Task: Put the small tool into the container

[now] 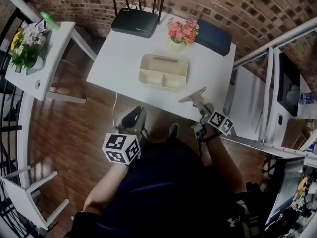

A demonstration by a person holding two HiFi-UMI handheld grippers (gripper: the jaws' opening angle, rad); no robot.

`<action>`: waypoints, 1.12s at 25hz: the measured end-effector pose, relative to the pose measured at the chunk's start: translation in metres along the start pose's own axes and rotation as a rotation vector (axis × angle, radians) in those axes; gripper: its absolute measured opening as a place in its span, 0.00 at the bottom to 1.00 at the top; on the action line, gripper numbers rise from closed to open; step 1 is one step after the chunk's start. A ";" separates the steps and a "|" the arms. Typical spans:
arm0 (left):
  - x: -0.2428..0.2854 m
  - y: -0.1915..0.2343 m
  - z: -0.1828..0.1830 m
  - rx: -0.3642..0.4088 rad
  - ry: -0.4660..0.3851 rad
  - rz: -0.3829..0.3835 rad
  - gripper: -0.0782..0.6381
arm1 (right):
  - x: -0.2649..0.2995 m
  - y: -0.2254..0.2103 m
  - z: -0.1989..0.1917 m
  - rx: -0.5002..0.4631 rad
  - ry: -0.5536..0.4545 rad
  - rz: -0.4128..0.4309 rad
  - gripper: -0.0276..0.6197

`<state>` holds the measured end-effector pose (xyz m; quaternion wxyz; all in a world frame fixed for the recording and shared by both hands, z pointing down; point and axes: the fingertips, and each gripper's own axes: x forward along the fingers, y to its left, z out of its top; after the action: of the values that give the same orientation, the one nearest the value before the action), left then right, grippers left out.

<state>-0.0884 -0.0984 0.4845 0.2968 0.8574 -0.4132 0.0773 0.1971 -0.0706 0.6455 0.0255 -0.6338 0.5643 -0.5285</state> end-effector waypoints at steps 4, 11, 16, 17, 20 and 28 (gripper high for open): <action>0.015 -0.020 -0.005 0.010 0.019 0.019 0.21 | 0.025 -0.022 0.003 0.012 0.080 0.006 0.39; 0.015 -0.028 -0.018 -0.025 0.019 0.108 0.21 | 0.050 -0.029 -0.005 0.004 0.201 0.037 0.24; 0.007 -0.020 -0.023 -0.049 0.016 0.142 0.21 | 0.053 -0.029 -0.003 0.034 0.204 0.039 0.18; 0.005 -0.019 -0.023 -0.051 0.014 0.143 0.21 | 0.052 -0.027 -0.002 0.037 0.201 0.043 0.17; 0.003 -0.016 -0.020 -0.050 0.001 0.132 0.21 | 0.045 -0.017 0.003 0.027 0.183 0.063 0.14; 0.007 -0.022 -0.019 -0.044 0.001 0.052 0.19 | 0.010 0.035 0.036 -0.175 0.076 0.152 0.06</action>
<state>-0.0649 -0.0816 0.4926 0.3135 0.8397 -0.4368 0.0766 0.1962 -0.1113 0.6140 -0.0116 -0.5686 0.6552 -0.4972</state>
